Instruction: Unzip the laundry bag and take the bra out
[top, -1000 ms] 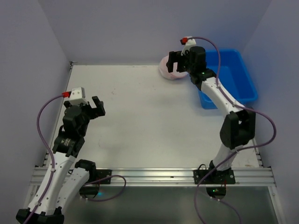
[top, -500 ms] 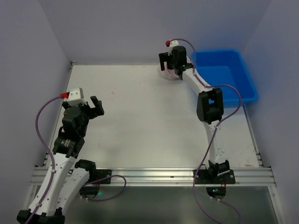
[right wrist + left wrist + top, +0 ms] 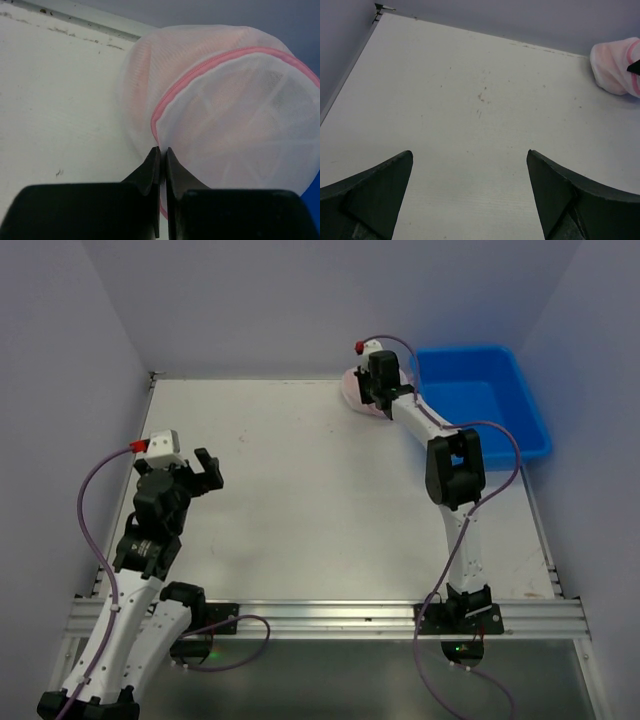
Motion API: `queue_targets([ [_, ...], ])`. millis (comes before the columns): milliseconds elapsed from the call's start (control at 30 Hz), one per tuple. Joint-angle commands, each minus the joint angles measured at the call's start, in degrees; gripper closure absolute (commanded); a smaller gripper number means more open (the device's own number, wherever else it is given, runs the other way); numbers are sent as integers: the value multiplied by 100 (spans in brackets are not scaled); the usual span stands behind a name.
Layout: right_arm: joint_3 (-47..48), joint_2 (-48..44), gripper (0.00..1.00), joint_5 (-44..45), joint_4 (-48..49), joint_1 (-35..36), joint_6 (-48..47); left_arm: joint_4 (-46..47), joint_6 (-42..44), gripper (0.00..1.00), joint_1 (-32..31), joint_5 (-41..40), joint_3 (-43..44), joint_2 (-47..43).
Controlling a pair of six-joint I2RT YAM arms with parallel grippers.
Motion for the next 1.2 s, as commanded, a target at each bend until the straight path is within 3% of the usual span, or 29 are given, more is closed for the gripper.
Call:
queue_targets([
  [0,-780,-1261,100,-230,343,256,-103,271,45,0,54,166,-34,-66],
  [200,-2898,-2880,100,7,641,905,-157,271,-96,0,54,579,-16,-49],
  [333,-4364,-4056,100,236,581,1539,877,-148,-332,0,54,1229,133,302],
  [433,-5086,-4437,100,754,537,2311,1834,-510,-578,0,46,1720,239,688],
  [667,-5212,-4403,98,1344,27,4358,2673,-660,-1203,0,45,2733,-60,628],
  [733,-5151,-4420,85,1213,-192,4571,2892,-774,-1378,0,45,2821,-130,515],
  [767,-5133,-4446,67,881,-254,4729,2920,-818,-1422,0,45,2838,-182,488],
  [833,-5098,-4674,55,712,-421,4836,2955,-932,-1536,0,45,2926,-235,435],
  [867,-5132,-4788,40,580,-457,4836,2973,-942,-1572,0,45,2944,-253,391],
  [933,-5177,-5147,24,632,-631,4749,2877,-977,-1651,0,45,2997,-315,347],
  [1067,-5264,-5728,12,562,-967,4249,2482,-995,-1774,0,45,3128,-350,356],
  [1167,-5510,-6011,12,-245,-905,3127,2279,-977,-1845,2,37,3321,-332,356],
])
